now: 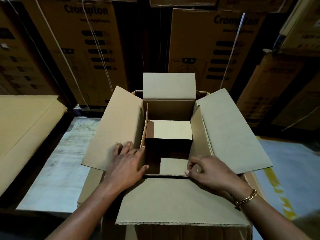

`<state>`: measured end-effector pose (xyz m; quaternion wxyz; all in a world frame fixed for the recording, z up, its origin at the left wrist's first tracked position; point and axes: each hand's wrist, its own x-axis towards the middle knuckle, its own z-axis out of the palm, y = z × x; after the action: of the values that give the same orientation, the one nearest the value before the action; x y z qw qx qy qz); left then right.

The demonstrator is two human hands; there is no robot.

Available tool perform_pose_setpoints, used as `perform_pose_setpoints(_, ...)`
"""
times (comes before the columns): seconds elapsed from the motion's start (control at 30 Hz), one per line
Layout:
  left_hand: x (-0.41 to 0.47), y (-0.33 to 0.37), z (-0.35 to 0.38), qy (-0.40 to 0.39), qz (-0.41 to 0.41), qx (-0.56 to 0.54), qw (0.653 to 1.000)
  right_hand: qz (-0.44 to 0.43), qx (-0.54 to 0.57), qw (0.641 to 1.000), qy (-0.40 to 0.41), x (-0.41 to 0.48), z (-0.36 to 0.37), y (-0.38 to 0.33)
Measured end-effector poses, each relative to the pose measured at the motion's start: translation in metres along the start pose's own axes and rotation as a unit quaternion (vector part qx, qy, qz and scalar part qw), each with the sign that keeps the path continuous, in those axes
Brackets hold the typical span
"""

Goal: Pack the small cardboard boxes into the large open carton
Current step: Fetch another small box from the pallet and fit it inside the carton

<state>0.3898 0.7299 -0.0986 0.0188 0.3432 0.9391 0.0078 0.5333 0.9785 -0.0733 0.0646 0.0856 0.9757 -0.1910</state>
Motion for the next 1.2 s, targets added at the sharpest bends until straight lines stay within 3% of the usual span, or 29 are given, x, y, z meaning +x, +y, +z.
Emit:
perform_pose_setpoints(0.3,0.016,0.003,-0.005,0.006,0.001,-0.001,1.0,-0.032,-0.04,0.998,0.029,0.041,-0.015,-0.011)
perform_pose_setpoints(0.5,0.049,0.005,-0.009,0.01,-0.005,0.009,1.0,-0.036,-0.184,0.982,0.006,0.095,-0.017,-0.025)
perform_pose_setpoints(0.67,0.086,0.007,-0.013,-0.009,-0.026,0.002,1.0,-0.014,-0.414,0.91,-0.028,0.143,-0.005,-0.042)
perform_pose_setpoints(0.9,0.126,0.001,-0.017,-0.021,-0.045,-0.053,0.997,0.1,-0.582,0.792,-0.156,0.192,0.013,-0.024)
perform_pose_setpoints(0.97,0.129,0.003,-0.016,-0.035,-0.046,-0.066,0.996,0.13,-0.563,0.796,-0.18,0.203,0.017,-0.008)
perform_pose_setpoints(1.07,0.129,0.007,-0.012,-0.041,-0.064,-0.08,0.994,0.146,-0.541,0.816,-0.139,0.215,0.014,0.013)
perform_pose_setpoints(1.2,0.128,0.016,-0.001,-0.04,-0.079,-0.101,0.991,0.104,-0.499,0.853,-0.112,0.224,0.008,0.033)
